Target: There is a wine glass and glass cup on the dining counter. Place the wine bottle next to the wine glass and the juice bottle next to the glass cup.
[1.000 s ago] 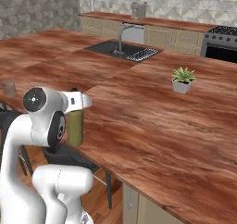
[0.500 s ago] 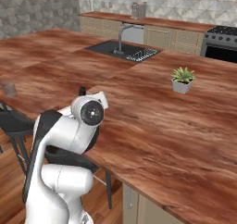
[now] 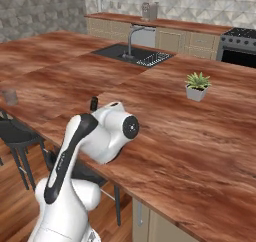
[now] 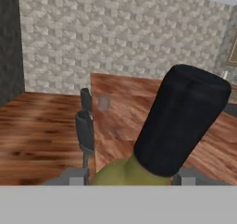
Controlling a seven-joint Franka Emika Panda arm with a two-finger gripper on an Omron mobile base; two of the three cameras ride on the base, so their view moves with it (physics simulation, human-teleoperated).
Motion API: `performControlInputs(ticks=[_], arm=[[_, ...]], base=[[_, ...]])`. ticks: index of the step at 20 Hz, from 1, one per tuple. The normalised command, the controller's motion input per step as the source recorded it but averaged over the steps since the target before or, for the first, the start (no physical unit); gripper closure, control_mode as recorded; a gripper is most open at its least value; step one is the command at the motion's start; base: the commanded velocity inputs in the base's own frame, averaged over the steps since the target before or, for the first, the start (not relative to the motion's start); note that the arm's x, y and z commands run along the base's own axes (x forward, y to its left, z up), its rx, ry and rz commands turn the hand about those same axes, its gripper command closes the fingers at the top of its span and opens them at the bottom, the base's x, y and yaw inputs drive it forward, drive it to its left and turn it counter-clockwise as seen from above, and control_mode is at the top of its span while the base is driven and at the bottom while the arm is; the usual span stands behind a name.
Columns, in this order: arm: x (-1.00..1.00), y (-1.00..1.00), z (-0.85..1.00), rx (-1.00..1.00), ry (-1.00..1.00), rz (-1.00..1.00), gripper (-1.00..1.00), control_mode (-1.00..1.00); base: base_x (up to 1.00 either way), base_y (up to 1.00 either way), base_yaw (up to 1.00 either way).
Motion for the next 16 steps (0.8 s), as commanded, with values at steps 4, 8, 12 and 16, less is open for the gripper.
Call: performControlInputs(ticks=[4,8,12,16], arm=[[0.20,-0.03,-0.16,0.00,0.00,0.17,1.00,-1.00],[0.18,-0.03,-0.14,-0.01,0.00,0.16,1.00,-1.00],[0.20,-0.02,-0.14,-0.03,0.00,0.14,1.00,-1.00],[0.18,-0.01,-0.16,-0.03,-0.01,0.11,1.00,-1.00]], base=[[0.00,0.00,0.00],[0.00,0.00,0.00],[0.00,0.00,0.00],[0.00,0.00,0.00]])
